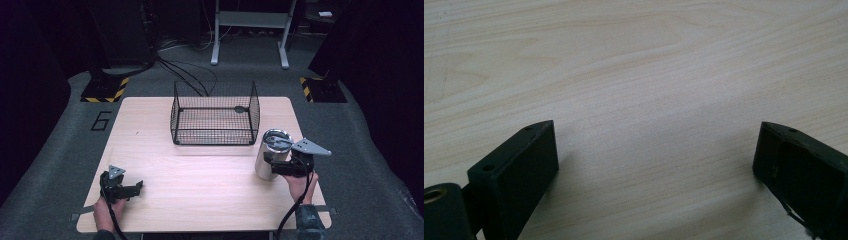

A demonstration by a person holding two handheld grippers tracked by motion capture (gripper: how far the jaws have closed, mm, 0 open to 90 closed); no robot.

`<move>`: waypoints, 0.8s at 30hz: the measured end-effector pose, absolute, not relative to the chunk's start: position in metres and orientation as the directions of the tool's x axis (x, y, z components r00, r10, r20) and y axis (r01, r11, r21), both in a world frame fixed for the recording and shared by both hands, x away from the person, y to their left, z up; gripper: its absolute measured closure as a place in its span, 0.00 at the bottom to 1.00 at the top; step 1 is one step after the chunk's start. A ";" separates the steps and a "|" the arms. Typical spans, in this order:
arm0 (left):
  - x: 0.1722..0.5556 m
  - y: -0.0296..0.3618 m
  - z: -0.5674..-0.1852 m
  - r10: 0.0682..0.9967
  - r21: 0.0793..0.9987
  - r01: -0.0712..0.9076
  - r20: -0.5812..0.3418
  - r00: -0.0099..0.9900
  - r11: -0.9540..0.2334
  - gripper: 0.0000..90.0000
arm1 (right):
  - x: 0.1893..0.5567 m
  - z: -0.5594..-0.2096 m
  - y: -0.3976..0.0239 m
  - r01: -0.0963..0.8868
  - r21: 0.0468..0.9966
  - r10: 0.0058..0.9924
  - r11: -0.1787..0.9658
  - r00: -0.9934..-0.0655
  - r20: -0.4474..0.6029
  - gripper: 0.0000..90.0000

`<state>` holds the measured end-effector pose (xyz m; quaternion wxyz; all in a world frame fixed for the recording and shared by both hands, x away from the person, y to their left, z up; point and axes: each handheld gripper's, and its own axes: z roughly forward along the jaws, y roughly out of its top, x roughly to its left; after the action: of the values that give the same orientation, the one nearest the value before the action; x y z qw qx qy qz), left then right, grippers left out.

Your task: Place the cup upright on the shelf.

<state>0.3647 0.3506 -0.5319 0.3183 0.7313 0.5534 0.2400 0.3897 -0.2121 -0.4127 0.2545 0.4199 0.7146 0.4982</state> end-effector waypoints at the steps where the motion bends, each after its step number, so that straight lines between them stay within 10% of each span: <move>1: 0.365 0.350 -0.532 0.962 0.730 0.658 -0.003 0.272 -0.183 0.05 | 0.390 -0.411 -0.210 0.344 0.926 0.851 0.153 -0.523 0.054 0.04; 24: 0.365 0.350 -0.532 0.962 0.730 0.658 -0.003 0.272 -0.183 0.05 | 0.413 -0.366 -0.178 0.323 0.933 0.807 0.161 -0.587 0.063 0.04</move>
<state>0.3646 0.3504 -0.5319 0.3182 0.7311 0.5542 0.2390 0.4129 -0.1781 -0.3664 0.2343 0.3897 0.7251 0.5171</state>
